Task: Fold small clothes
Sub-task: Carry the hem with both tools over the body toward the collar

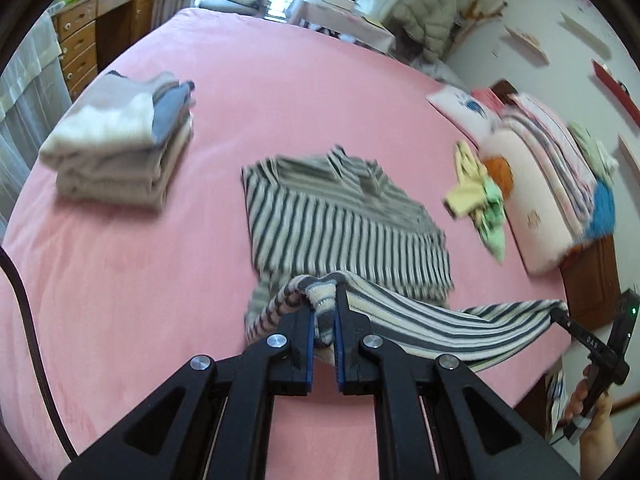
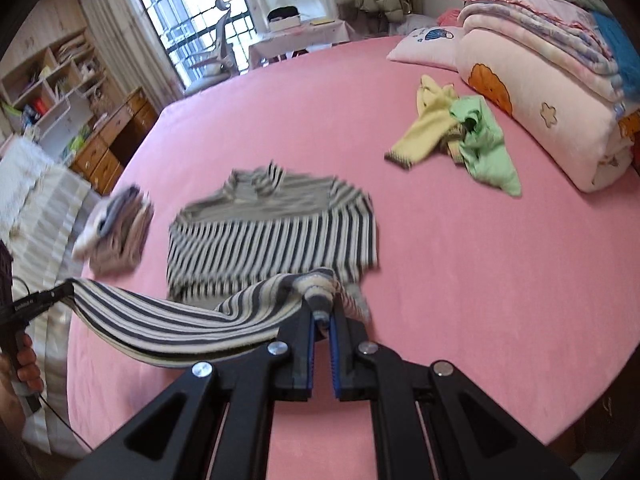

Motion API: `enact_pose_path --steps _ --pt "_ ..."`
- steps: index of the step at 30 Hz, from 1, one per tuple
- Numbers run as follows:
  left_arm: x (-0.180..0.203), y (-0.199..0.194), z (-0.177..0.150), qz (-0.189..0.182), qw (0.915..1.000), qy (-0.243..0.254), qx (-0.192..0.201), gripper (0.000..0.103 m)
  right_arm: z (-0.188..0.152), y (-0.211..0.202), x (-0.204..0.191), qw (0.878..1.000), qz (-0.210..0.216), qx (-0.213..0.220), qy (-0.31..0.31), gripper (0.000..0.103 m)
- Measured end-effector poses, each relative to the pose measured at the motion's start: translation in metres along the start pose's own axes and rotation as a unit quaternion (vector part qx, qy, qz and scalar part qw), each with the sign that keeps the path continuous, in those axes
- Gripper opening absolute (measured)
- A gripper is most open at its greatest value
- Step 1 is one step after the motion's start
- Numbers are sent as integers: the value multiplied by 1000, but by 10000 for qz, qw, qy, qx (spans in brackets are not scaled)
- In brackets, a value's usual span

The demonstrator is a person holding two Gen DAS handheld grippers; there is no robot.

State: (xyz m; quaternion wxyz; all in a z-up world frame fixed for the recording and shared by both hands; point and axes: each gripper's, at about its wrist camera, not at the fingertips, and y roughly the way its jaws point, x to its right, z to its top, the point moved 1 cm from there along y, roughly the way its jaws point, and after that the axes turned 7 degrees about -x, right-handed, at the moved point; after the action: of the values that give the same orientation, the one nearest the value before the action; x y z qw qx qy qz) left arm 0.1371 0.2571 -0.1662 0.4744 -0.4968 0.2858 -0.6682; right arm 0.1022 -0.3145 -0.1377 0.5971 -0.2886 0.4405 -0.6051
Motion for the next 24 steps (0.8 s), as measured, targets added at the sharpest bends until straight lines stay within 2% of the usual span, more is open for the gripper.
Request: enact_pose_path --steps 4,7,11,17,24 --pt "-4 42 61 288 9994 -189 -11 6 55 42 7 10000 27 -9 74 5" --pt "-9 81 97 534 9980 -322 -78 5 97 91 12 9998 19 -160 82 5" --pt "-14 134 135 935 9946 -396 -207 6 136 148 17 9995 54 -318 28 5" --pt "-35 206 176 1313 9879 -718 -407 6 185 219 20 9989 37 -476 -21 5" --pt "-47 257 212 1410 9843 -939 -492 6 216 277 21 9982 -76 -589 -53 5"
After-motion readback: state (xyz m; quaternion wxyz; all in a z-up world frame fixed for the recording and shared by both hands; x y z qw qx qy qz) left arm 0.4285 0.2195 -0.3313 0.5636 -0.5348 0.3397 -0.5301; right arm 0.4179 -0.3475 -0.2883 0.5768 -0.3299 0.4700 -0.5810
